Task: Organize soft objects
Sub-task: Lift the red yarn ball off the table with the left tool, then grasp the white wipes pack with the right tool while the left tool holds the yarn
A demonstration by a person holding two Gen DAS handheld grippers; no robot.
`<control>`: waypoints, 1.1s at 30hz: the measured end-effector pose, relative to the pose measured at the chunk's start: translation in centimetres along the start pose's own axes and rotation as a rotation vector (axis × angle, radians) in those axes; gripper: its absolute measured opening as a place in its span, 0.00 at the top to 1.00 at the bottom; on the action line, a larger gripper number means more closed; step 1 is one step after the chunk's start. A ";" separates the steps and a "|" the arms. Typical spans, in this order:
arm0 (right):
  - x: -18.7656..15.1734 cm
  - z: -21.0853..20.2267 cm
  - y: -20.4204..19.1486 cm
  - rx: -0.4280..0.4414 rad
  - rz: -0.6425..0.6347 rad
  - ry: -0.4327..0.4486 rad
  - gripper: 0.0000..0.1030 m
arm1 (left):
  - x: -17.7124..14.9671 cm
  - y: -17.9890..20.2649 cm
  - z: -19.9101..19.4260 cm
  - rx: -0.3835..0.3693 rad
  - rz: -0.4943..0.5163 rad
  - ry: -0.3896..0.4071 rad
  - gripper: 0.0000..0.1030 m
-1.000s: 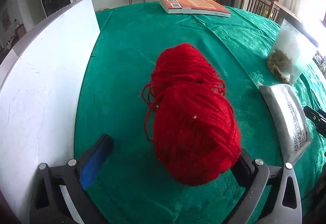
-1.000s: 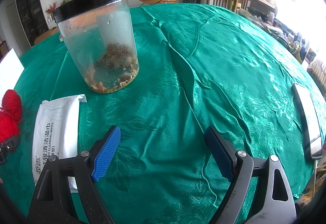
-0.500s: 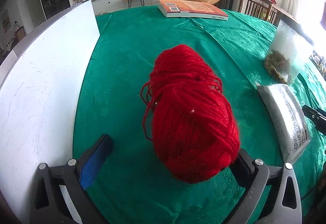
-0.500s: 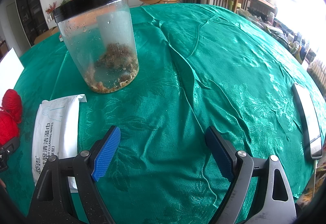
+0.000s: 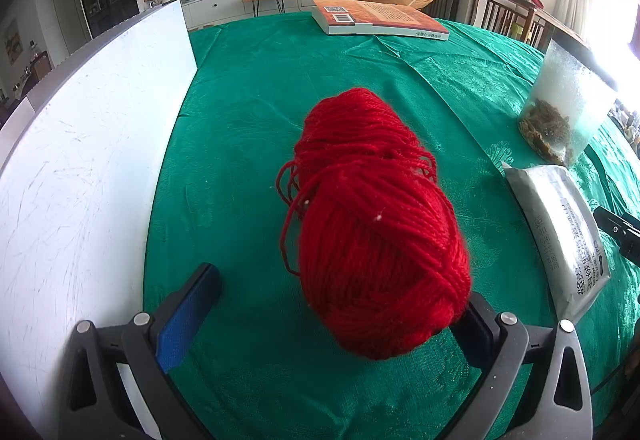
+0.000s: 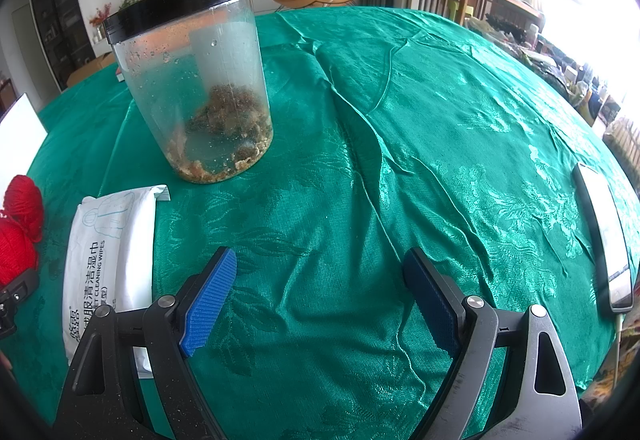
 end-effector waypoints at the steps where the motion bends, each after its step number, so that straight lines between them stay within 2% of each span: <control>1: 0.0 0.0 0.0 0.000 0.000 0.000 0.15 | 0.0 0.0 0.0 0.000 0.000 0.000 0.00; 17: 0.0 -0.2 0.3 0.016 0.022 0.007 0.16 | 0.1 0.1 0.2 -0.004 0.000 -0.009 0.00; 19: 0.4 -0.9 1.3 0.079 0.108 0.038 0.16 | 0.1 0.2 0.2 -0.017 0.002 -0.050 0.00; 21: 1.1 -2.5 1.3 0.212 0.171 0.085 0.16 | -0.2 0.4 0.1 -0.024 0.006 -0.100 0.00; 23: 1.2 -4.1 -0.9 0.355 0.127 0.069 0.16 | -0.6 0.8 -0.3 -0.043 0.000 -0.112 0.00; 25: 0.7 -5.2 -4.3 0.416 0.018 0.025 0.16 | -0.7 1.1 -0.8 -0.071 -0.011 -0.107 0.00; 27: -0.1 -5.2 -7.5 0.368 -0.084 -0.023 0.16 | -0.5 1.7 -1.4 -0.100 -0.018 -0.099 0.00; 29: -0.8 -4.2 -9.4 0.338 -0.111 -0.091 0.14 | 0.1 2.3 -1.9 -0.118 -0.012 -0.084 0.00; 33: -1.8 -4.6 -12.3 0.266 -0.265 -0.066 0.14 | 1.3 2.4 -1.3 -0.103 -0.021 -0.096 0.00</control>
Point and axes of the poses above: each gripper's, at about its wrist camera, not at the fingertips, and z roughly the way its jaws point, y to its right, x to its top, the point moved 7 cm from there along z, roughly the way its jaws point, and after that the axes turned 13 degrees about -x, right-handed, at the moved point
